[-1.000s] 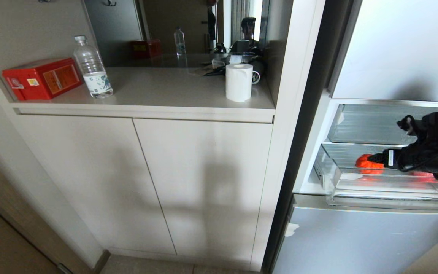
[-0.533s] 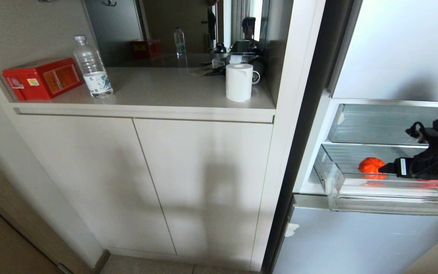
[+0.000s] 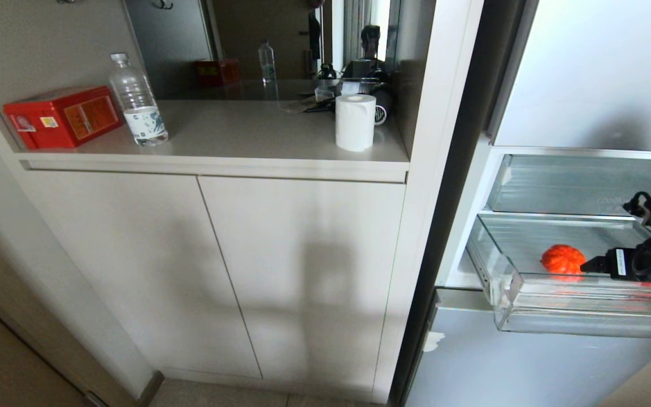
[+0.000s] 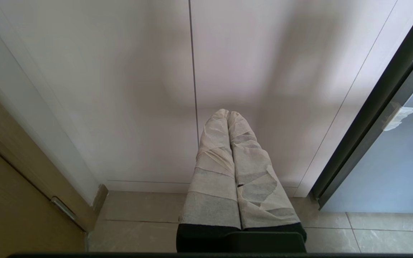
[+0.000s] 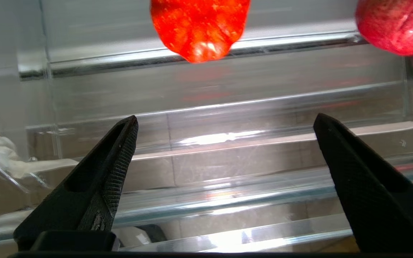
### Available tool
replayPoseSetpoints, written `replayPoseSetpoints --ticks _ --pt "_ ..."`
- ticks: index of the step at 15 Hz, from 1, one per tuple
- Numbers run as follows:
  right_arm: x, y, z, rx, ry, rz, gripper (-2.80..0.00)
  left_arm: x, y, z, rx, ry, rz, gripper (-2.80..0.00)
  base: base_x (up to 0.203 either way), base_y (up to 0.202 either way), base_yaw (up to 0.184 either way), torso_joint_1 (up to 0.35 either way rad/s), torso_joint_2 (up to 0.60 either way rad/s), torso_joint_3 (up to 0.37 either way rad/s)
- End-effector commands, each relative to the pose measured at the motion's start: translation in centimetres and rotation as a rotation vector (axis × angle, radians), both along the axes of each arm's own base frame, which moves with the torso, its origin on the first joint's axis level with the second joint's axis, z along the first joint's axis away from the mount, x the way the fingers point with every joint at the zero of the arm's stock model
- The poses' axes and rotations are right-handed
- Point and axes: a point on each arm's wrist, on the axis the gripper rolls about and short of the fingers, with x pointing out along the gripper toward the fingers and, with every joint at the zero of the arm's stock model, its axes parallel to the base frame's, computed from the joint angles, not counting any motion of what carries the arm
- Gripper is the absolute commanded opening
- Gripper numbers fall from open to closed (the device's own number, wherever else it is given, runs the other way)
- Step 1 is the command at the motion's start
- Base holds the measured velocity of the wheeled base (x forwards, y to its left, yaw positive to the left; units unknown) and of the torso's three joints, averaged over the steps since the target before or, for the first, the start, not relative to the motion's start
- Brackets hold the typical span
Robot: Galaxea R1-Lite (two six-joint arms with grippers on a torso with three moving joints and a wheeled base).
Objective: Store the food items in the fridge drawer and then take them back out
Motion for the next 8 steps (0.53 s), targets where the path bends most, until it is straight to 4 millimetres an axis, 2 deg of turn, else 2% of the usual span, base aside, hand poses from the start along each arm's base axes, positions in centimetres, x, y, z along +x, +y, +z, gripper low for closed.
replayPoseSetpoints --ticks 1,5,8 --pt "-1.7 0.2 -0.6 0.015 0.034 -0.010 0.00 0.0 0.0 0.0 0.000 0.000 0.001 -2.80 0.000 0.000 0.000 0.000 0.00 0.000" --pt "-4.2 1.0 0.1 0.037 0.016 -0.004 0.00 0.0 0.0 0.0 0.000 0.000 0.001 -2.80 0.000 0.000 0.000 0.000 0.00 0.000" --pt "-2.9 0.6 0.7 0.029 -0.014 0.003 0.00 0.0 0.0 0.0 0.000 0.000 0.001 -2.80 0.000 0.000 0.000 0.000 0.00 0.000"
